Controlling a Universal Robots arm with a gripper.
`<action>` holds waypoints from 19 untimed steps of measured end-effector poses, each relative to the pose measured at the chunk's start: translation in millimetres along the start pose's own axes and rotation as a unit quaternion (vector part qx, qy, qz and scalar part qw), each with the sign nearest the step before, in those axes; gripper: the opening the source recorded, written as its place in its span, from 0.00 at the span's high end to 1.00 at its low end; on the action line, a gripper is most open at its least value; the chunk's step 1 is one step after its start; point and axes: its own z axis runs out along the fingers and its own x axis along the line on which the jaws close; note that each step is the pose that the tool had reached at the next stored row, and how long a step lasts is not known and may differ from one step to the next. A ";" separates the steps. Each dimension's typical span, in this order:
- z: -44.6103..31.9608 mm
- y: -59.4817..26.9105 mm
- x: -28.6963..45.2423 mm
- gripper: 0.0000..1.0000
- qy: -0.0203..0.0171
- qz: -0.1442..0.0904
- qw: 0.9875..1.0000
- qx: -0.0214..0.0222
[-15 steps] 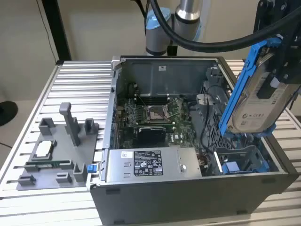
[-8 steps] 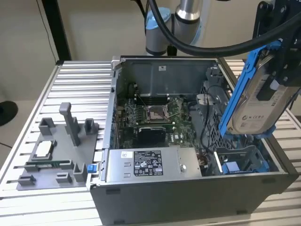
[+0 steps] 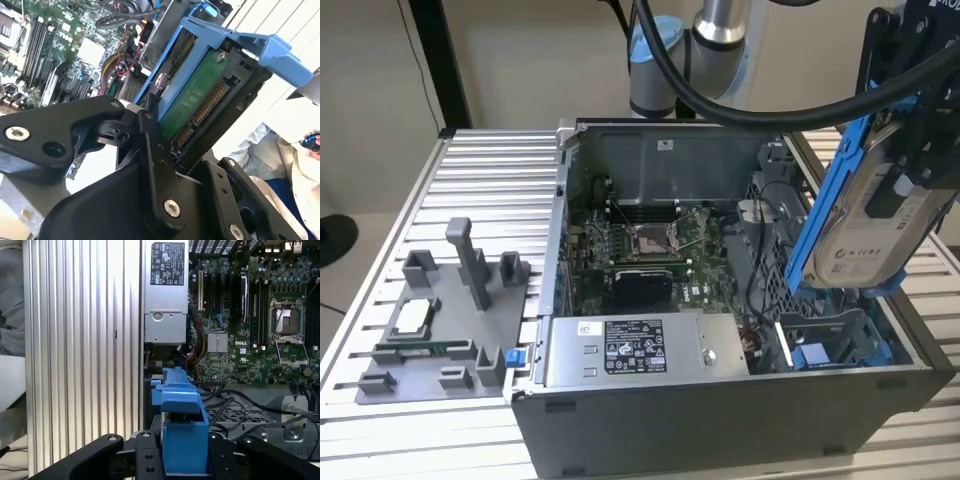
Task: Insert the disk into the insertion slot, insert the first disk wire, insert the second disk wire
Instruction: 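Insert the disk into the insertion slot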
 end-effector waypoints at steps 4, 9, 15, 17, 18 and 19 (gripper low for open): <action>0.1 0.0 0.0 1.00 0.000 0.000 1.000 0.000; 2.8 -0.1 0.1 1.00 0.000 0.000 1.000 0.000; 13.4 -2.2 2.2 1.00 -0.004 0.000 1.000 0.000; 16.5 -5.0 3.2 1.00 -0.006 0.000 1.000 0.000; 17.8 -6.8 3.5 1.00 -0.007 0.000 1.000 0.000; 18.9 -8.6 3.7 1.00 -0.009 0.000 1.000 0.000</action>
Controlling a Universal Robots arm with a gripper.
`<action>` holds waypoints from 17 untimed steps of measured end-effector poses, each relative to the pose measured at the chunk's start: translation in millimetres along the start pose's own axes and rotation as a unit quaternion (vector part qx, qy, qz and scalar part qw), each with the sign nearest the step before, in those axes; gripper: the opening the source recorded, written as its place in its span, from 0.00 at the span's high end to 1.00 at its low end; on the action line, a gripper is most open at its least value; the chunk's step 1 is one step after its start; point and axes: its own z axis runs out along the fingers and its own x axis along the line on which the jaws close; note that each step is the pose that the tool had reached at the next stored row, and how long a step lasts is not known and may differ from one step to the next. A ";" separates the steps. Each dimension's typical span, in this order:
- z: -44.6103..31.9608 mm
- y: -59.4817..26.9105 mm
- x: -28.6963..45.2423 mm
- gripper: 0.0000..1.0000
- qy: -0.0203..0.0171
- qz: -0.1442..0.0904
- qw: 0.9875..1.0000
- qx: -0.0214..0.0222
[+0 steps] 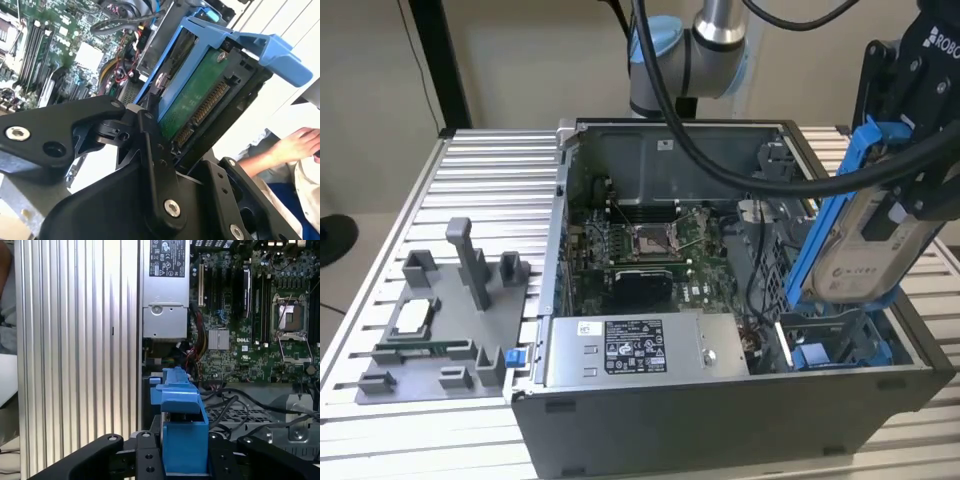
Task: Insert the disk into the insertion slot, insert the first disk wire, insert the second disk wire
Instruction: 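Insert the disk into the insertion slot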
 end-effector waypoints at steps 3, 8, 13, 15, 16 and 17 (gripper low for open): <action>3.1 -5.2 0.3 1.00 -0.006 0.000 1.000 0.000; 8.9 -13.3 0.6 1.00 -0.016 -0.001 1.000 0.000; 12.0 -15.8 0.8 1.00 -0.020 -0.001 1.000 0.000; 12.4 -15.9 0.8 1.00 -0.020 -0.001 1.000 0.000; 12.4 -15.8 0.8 1.00 -0.020 -0.001 1.000 0.000; 12.4 -15.9 0.8 1.00 -0.020 -0.001 1.000 0.000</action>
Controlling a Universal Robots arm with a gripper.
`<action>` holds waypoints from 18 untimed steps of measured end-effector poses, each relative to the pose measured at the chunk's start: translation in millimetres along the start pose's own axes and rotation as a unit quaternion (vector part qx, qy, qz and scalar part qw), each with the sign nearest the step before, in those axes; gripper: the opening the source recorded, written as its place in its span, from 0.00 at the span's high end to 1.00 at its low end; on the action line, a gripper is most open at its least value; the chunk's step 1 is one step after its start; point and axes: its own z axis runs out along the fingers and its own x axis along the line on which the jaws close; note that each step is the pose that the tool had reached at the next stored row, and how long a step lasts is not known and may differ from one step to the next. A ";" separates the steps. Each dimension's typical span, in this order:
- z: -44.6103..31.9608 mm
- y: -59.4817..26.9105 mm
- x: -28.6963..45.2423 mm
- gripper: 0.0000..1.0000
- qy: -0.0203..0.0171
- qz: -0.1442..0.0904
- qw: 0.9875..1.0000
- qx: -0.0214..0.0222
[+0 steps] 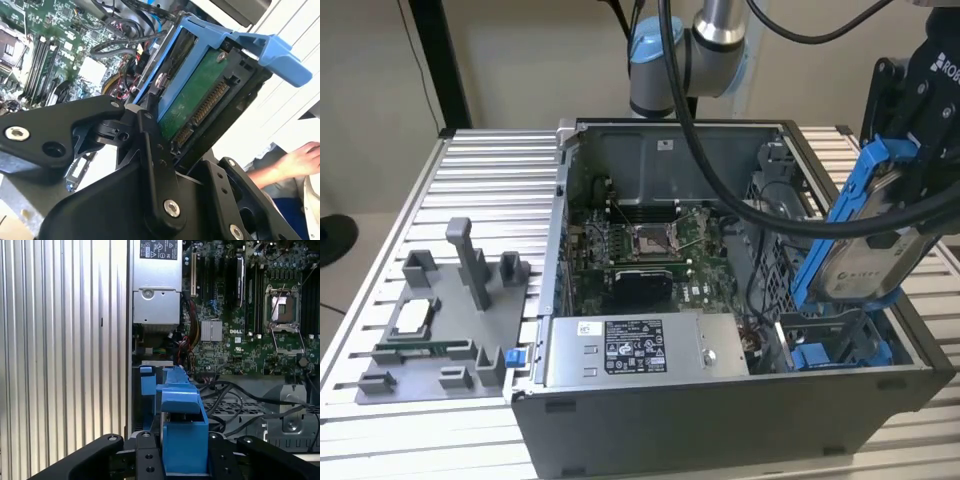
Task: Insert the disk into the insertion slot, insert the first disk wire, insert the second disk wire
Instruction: 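Insert the disk into the insertion slot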
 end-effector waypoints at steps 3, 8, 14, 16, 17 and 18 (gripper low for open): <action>1.4 -0.1 0.1 1.00 0.000 0.000 1.000 0.000; 5.2 -0.2 0.4 1.00 0.000 0.000 1.000 0.000; 4.9 -0.2 2.7 1.00 -0.002 0.000 1.000 0.000; 3.7 -0.2 6.2 1.00 -0.002 0.000 1.000 0.000; 2.9 -0.2 8.5 1.00 -0.003 0.000 1.000 0.000; 2.2 -0.3 11.4 1.00 -0.003 0.000 1.000 0.000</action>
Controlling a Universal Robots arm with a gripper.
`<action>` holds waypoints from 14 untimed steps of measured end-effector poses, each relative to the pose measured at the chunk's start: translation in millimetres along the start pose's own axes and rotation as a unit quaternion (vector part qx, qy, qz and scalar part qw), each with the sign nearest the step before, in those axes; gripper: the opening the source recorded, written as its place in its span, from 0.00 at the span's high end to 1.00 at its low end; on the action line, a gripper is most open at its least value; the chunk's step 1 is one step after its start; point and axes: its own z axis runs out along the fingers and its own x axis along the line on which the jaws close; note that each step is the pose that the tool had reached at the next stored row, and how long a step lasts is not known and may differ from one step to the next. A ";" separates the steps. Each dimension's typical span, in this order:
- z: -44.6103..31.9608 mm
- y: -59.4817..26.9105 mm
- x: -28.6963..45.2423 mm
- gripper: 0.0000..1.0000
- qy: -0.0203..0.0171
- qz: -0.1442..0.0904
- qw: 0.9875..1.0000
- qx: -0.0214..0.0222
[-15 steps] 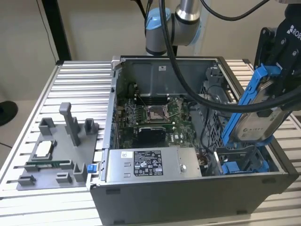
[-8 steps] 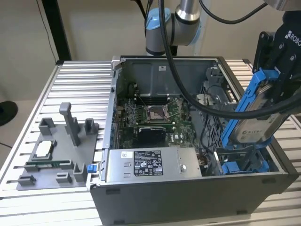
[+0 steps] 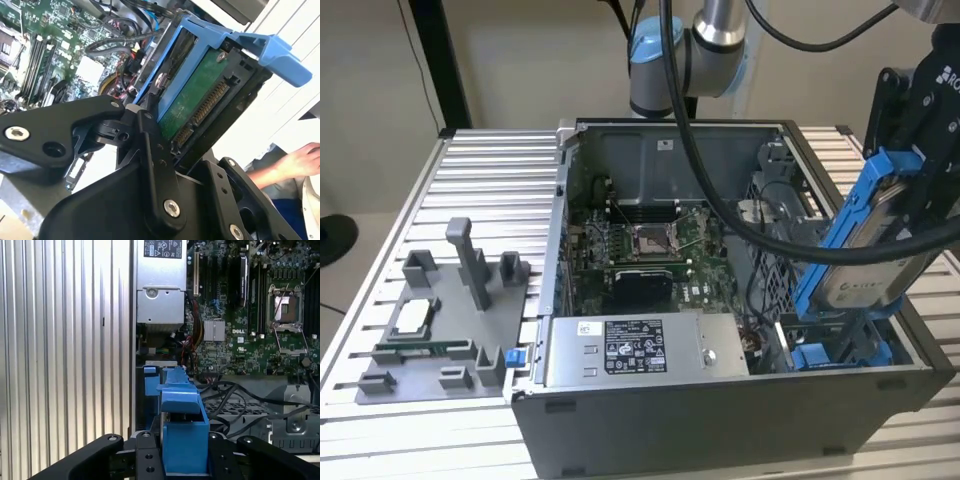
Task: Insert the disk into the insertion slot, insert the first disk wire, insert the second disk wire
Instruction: 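Insert the disk into the insertion slot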
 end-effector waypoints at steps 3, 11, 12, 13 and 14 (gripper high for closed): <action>-0.3 -0.2 7.7 1.00 0.000 0.000 1.000 0.000; 11.3 -0.7 11.8 1.00 0.000 0.000 1.000 0.000; 13.2 -0.8 11.9 1.00 0.000 0.000 1.000 0.000; 15.1 -0.9 11.9 1.00 0.000 0.000 1.000 0.000; 16.8 -0.9 11.8 1.00 0.000 0.000 1.000 0.000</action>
